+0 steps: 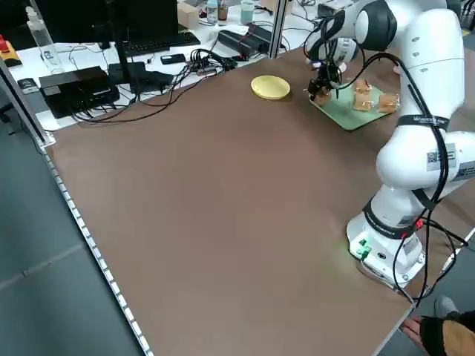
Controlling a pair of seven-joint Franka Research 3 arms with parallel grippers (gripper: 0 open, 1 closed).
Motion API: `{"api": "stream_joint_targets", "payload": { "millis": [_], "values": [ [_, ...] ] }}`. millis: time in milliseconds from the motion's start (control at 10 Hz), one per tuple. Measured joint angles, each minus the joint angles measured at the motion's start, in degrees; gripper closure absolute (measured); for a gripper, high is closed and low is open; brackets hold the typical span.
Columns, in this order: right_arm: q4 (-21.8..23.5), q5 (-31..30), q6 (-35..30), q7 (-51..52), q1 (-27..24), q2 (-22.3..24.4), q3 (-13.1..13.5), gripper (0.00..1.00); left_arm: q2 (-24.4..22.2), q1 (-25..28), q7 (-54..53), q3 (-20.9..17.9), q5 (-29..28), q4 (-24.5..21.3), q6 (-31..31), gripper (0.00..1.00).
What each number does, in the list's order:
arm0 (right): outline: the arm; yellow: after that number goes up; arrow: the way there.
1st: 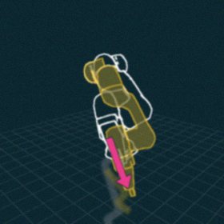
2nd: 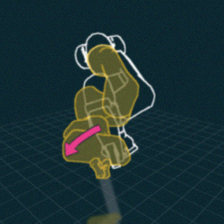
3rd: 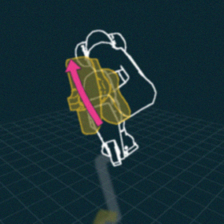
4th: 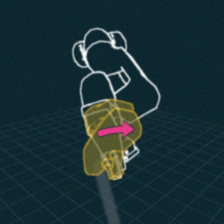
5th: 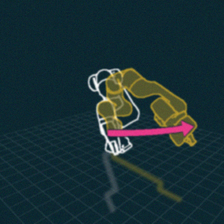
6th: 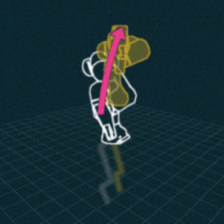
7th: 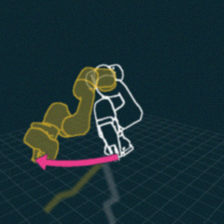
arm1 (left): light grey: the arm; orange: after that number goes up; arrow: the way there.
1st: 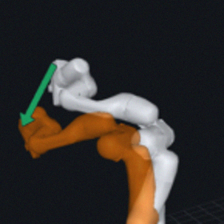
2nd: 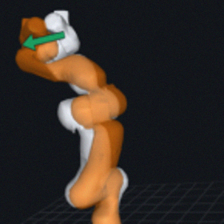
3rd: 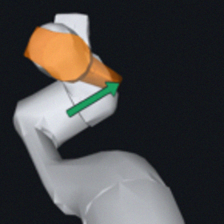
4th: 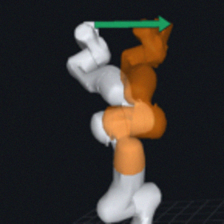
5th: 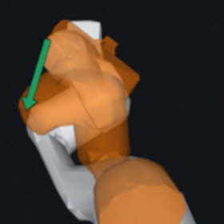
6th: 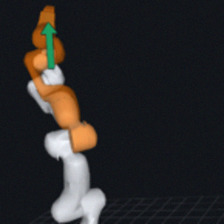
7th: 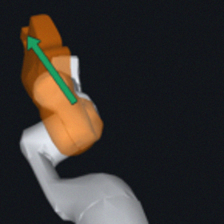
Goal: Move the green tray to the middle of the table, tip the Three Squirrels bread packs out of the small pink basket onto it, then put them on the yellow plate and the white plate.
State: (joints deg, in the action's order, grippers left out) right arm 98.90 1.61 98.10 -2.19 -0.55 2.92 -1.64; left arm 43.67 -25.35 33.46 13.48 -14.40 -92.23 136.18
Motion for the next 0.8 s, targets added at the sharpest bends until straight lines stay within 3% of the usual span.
{"api": "stream_joint_targets", "payload": {
  "millis": [100,300,500,800],
  "values": [
    [-5.36,-0.9,-5.17,0.0,0.0,-1.49,-0.02,0.01,0.08,-0.08,1.52,-0.01,0.0,0.0,0.0,0.0],
    [-14.07,-1.35,-13.64,-0.02,-0.02,-5.04,0.02,0.01,0.07,-0.25,3.78,0.0,0.0,0.57,0.01,0.0],
    [-15.86,-1.52,-19.35,-0.24,-0.05,-6.24,0.04,0.02,0.02,-0.41,6.63,0.17,0.0,2.01,0.04,0.0],
    [-15.73,-1.53,-19.85,-0.4,-0.58,-6.63,0.08,0.02,-1.42,-1.89,8.6,0.6,0.0,4.37,-3.83,0.0]
  ]
}}
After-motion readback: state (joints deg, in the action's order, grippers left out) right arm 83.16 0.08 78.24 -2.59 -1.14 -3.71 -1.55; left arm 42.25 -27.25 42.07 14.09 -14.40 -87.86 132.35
